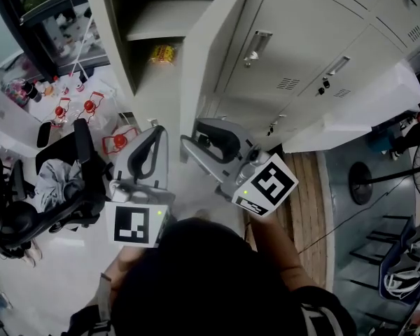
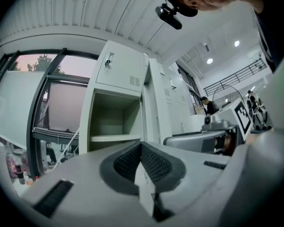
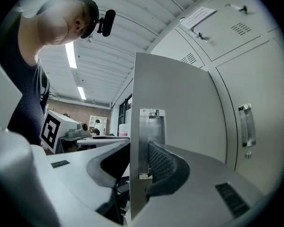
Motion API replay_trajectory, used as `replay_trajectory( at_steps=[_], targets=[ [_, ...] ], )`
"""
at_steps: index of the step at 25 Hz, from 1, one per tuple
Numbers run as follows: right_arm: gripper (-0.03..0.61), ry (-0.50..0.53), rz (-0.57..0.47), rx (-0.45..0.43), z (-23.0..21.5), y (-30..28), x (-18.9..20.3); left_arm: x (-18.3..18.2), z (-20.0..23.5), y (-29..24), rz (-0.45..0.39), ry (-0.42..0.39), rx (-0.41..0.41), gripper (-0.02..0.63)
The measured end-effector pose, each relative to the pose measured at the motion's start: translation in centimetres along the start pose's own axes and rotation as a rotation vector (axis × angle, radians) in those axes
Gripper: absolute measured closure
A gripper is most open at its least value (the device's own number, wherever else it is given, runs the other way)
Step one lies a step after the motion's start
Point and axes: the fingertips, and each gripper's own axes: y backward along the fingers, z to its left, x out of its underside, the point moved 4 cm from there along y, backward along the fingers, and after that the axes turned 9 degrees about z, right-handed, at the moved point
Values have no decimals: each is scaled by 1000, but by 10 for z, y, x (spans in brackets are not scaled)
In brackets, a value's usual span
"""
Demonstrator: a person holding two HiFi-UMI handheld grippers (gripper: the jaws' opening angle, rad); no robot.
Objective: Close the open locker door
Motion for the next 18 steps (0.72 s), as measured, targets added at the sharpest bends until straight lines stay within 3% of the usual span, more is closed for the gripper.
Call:
replay_trajectory(
  at_steps=[18],
  targets=[
    [460,-9,8,158,5,-74,-8,8,84,-5,-2,-17,89,612]
  ],
)
